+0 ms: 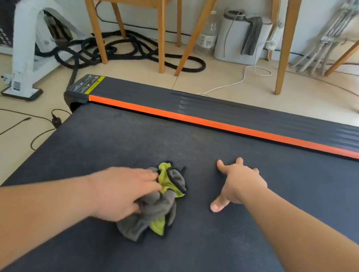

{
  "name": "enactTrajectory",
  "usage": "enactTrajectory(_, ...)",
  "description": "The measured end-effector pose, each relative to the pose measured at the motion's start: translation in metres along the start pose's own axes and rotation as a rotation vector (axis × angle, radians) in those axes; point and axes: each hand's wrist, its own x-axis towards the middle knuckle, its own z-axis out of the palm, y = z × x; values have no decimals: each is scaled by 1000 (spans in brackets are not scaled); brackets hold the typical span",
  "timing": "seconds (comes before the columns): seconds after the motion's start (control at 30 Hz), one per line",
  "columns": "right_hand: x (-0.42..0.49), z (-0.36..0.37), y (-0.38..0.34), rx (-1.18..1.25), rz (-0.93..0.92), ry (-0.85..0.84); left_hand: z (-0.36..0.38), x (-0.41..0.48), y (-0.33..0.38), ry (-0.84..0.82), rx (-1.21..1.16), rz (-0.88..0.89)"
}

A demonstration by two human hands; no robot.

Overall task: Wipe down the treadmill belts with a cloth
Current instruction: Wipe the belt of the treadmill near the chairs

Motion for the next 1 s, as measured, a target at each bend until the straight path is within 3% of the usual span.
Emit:
enactTrajectory(0.1,4,-2,-2,8,0,-2,-11,42,-35,152,0,-215)
enactTrajectory(0.2,8,3,1,14,-7,-4,-15,99,-48,300,-278,-583)
enactTrajectory(0.3,11,4,3,15,-6,-10,-13,150,-25,339,-525,-666)
enactTrajectory(0.37,13,4,3,25,-10,3,-8,166,1,450,-450,-561)
enactTrajectory(0.43,12,3,3,22,-14,7,-2,166,19,566,-379,-303)
enactTrajectory(0.53,12,3,4,24,-19,0,-11,156,1,499,-391,47)
enactTrajectory(0.6,12,2,4,31,-19,-2,-26,160,-35,417,-311,48)
enactTrajectory(0.7,12,2,2,33,-11,-6,-34,164,-69,471,-368,-312)
enactTrajectory(0.77,14,1,1,31,-6,-19,-31,170,-48,530,-439,-409)
enactTrajectory(0.83,12,-2,2,47,-5,-30,-31,174,-5,552,-459,-280)
enactTrajectory(0.93,10,-1,2,29,-18,-28,-18,165,33,467,-420,129)
enactTrajectory(1.0,8,-1,2,31,-21,-26,-21,168,7,439,-305,158)
